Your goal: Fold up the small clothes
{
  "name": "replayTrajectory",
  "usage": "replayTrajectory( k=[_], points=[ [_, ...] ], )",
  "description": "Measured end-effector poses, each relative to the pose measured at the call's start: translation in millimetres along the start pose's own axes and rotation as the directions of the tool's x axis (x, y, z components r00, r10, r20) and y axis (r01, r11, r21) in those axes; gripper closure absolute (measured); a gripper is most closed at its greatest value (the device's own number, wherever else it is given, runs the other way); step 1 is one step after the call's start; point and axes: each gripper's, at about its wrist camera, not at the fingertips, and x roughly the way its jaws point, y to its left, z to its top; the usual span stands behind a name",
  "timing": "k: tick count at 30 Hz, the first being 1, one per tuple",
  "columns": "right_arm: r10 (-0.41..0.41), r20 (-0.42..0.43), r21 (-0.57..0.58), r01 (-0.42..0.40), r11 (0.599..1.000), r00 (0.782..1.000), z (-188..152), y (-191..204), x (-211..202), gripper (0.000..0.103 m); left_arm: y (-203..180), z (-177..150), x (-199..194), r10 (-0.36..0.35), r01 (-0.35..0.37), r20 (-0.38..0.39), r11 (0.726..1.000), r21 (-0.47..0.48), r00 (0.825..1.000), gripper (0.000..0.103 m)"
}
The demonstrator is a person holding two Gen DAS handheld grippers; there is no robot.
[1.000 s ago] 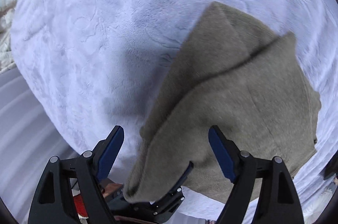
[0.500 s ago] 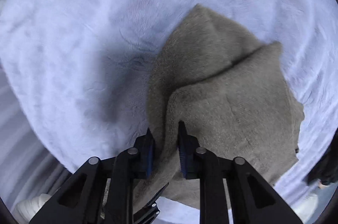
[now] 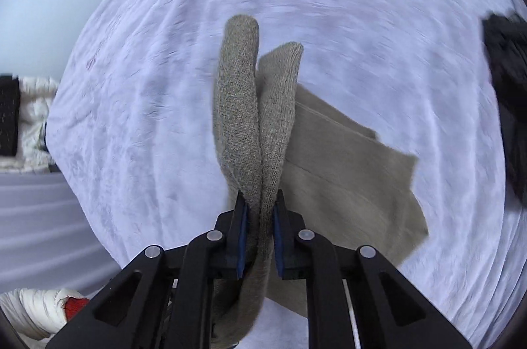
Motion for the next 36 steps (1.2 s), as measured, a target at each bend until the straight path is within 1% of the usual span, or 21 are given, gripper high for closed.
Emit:
replayTrajectory(
  k=[3,5,7,10,13,14,15,16,17,19,20,21,22,23,25,27,29,31,33,35,36],
  points=[
    [0.001,0.033,0.103,-0.004,0.995,0.999,-41.3,-58.2,-4.6,0.089,-36.0,14.0,10.7,-0.079,0.079,-0.005,0.994,0.071,0.997,0.086],
    [0.007,0.033,0.198,-0.014,0.980,0.999,-72.6,-100.7,8.8,0.089,-56.9,16.7,19.5,-0.128,0.130,-0.025,0.986,0.103,0.991,0.086],
    [0.049,0.025,0.299,-0.054,0.953,0.999,-97.8,-142.4,27.7,0.088,-78.8,15.1,34.7,-0.168,0.176,-0.067,0.974,0.145,0.984,0.086],
    [0.148,0.042,0.434,-0.152,0.888,0.988,-134.4,-186.1,73.4,0.087,-102.1,4.8,50.7,-0.180,0.202,-0.126,0.960,0.193,0.976,0.086],
    [0.270,0.155,0.505,-0.311,0.805,0.950,-158.4,-207.1,93.3,0.081,-106.3,1.7,57.2,-0.177,0.205,-0.152,0.959,0.197,0.972,0.086],
    [0.307,0.193,0.521,-0.362,0.773,0.932,-164.1,-212.1,96.3,0.071,-105.7,1.8,58.1,-0.179,0.209,-0.158,0.958,0.195,0.971,0.086],
    [0.338,0.226,0.531,-0.407,0.744,0.914,-168.3,-217.8,97.4,0.048,-104.7,3.0,59.0,-0.186,0.216,-0.163,0.957,0.191,0.969,0.086],
    [0.361,0.259,0.533,-0.444,0.720,0.896,-171.4,-222.4,97.6,0.038,-103.9,4.4,61.0,-0.192,0.222,-0.166,0.957,0.188,0.967,0.086],
    [0.373,0.286,0.526,-0.470,0.709,0.883,-172.9,-225.0,96.6,0.033,-103.9,3.3,60.0,-0.194,0.225,-0.168,0.956,0.186,0.966,0.086],
    [0.411,0.327,0.506,-0.525,0.685,0.851,-171.8,-227.6,95.0,0.034,-103.4,4.7,58.7,-0.194,0.227,-0.172,0.955,0.193,0.966,0.086],
    [0.404,0.334,0.505,-0.523,0.686,0.852,-168.8,-226.8,93.4,0.049,-103.3,5.5,57.3,-0.193,0.226,-0.173,0.954,0.196,0.966,0.086],
    [0.384,0.322,0.504,-0.500,0.704,0.865,-165.4,-225.0,91.6,0.076,-103.8,7.8,56.5,-0.190,0.223,-0.171,0.954,0.201,0.967,0.086],
    [0.345,0.290,0.501,-0.448,0.740,0.893,-161.1,-221.0,89.2,0.087,-102.6,10.8,55.9,-0.190,0.223,-0.169,0.953,0.205,0.967,0.086],
    [0.323,0.278,0.483,-0.422,0.767,0.905,-158.4,-216.5,84.6,0.087,-102.8,13.2,53.9,-0.195,0.227,-0.166,0.952,0.206,0.967,0.086],
    [0.295,0.298,0.442,-0.405,0.800,0.908,-158.6,-207.5,71.7,0.088,-105.2,15.6,48.8,-0.200,0.230,-0.154,0.951,0.206,0.967,0.086],
    [0.281,0.321,0.431,-0.404,0.807,0.904,-166.5,-205.1,60.7,0.088,-109.6,14.8,47.3,-0.212,0.241,-0.153,0.949,0.205,0.965,0.086],
    [0.252,0.310,0.443,-0.374,0.815,0.917,-177.5,-207.7,63.4,0.089,-116.0,10.2,51.1,-0.224,0.257,-0.172,0.945,0.203,0.959,0.086],
    [0.200,0.242,0.475,-0.296,0.829,0.949,-187.2,-213.4,82.4,0.089,-123.8,5.5,57.3,-0.236,0.275,-0.205,0.942,0.192,0.950,0.086],
    [0.142,0.156,0.513,-0.203,0.834,0.978,-194.3,-219.7,106.4,0.089,-129.7,1.7,60.4,-0.226,0.269,-0.208,0.940,0.210,0.952,0.086],
    [0.098,0.097,0.533,-0.135,0.835,0.990,-198.9,-223.5,120.7,0.089,-128.5,2.0,58.2,-0.217,0.258,-0.196,0.942,0.214,0.956,0.086],
    [0.105,0.086,0.546,-0.135,0.827,0.991,-203.8,-226.1,122.9,0.089,-125.0,2.6,57.2,-0.225,0.263,-0.193,0.944,0.201,0.955,0.086]
  ],
)
